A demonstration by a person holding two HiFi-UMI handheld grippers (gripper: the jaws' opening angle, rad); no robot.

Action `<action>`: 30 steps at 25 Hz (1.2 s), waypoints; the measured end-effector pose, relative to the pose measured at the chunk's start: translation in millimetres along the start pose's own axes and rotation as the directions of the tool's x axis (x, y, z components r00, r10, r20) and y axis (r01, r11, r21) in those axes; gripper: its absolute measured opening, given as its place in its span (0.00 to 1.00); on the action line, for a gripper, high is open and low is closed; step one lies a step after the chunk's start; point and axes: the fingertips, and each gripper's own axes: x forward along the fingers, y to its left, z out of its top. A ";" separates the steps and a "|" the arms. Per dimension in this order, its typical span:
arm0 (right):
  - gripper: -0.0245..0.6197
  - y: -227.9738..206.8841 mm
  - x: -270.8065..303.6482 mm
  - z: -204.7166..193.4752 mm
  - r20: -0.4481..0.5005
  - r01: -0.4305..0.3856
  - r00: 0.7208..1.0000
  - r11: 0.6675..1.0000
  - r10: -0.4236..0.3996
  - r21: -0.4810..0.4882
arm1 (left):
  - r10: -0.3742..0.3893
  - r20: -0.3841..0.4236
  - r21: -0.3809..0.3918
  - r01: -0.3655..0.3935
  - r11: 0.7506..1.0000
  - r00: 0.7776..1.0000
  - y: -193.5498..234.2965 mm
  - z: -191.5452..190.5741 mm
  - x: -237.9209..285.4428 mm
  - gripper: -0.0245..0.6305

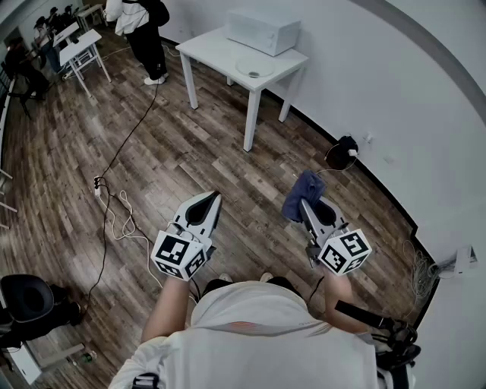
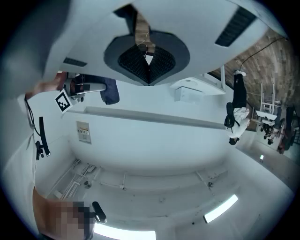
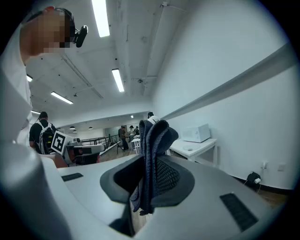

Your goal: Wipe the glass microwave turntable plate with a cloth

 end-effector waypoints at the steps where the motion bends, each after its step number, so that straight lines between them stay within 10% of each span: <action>1: 0.13 4.4 8.1 -2.4 0.002 0.001 1.000 1.000 -0.001 0.001 | 0.004 -0.001 0.006 -0.004 1.000 1.000 9.7 -1.9 -2.1 0.05; 15: 0.13 3.6 72.1 -21.8 -0.029 0.024 0.999 0.999 -0.022 0.040 | -0.015 -0.043 -0.006 0.015 1.000 0.999 73.1 -16.8 18.4 0.05; 30: 0.13 -120.5 168.6 4.1 -0.010 -0.025 1.000 0.998 0.026 0.058 | 0.014 -0.055 0.017 -0.013 1.000 0.998 125.3 -6.1 162.1 0.05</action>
